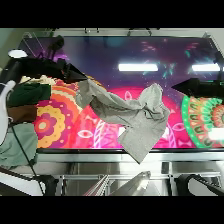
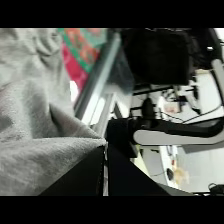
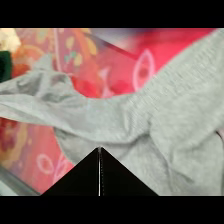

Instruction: Fold the shirts.

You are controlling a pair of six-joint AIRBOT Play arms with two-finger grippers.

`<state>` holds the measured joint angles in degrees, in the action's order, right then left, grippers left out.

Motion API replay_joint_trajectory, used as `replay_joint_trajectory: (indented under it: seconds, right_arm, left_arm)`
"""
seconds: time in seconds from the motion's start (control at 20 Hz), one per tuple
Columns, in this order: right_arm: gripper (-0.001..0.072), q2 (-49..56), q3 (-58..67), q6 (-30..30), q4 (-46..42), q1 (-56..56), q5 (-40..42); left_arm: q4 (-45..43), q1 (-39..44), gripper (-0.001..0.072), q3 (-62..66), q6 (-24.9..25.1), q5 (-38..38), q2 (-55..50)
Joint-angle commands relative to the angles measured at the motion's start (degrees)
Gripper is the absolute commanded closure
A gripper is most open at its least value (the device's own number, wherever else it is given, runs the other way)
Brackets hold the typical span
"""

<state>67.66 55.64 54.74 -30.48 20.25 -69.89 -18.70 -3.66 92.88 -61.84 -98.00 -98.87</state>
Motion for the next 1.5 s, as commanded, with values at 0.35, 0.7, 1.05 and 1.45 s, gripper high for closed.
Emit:
replay_joint_trajectory:
  seconds: [0.35, 0.7, 1.05, 1.45]
  right_arm:
    - [0.0229, 5.64, -3.89, 6.08, -12.17, 0.68, 0.87]
    - [0.0229, 17.03, -5.33, 4.33, -10.19, -3.41, 3.87]
    - [0.0372, 27.34, 0.20, 4.55, -7.80, -16.35, 12.59]
    - [0.0702, 14.73, 9.42, 5.09, -5.22, -12.28, -0.85]
  left_arm:
    - [-9.33, -4.66, 0.0691, -1.95, -1.62, -0.98, 2.08]
    - [-8.52, -9.60, 0.0691, -13.97, 2.51, 1.38, 2.05]
    - [-7.67, -11.02, 0.0691, -16.26, 4.09, 2.19, 2.03]
    - [5.97, -14.56, 0.0691, -16.17, 6.86, 0.02, 6.34]
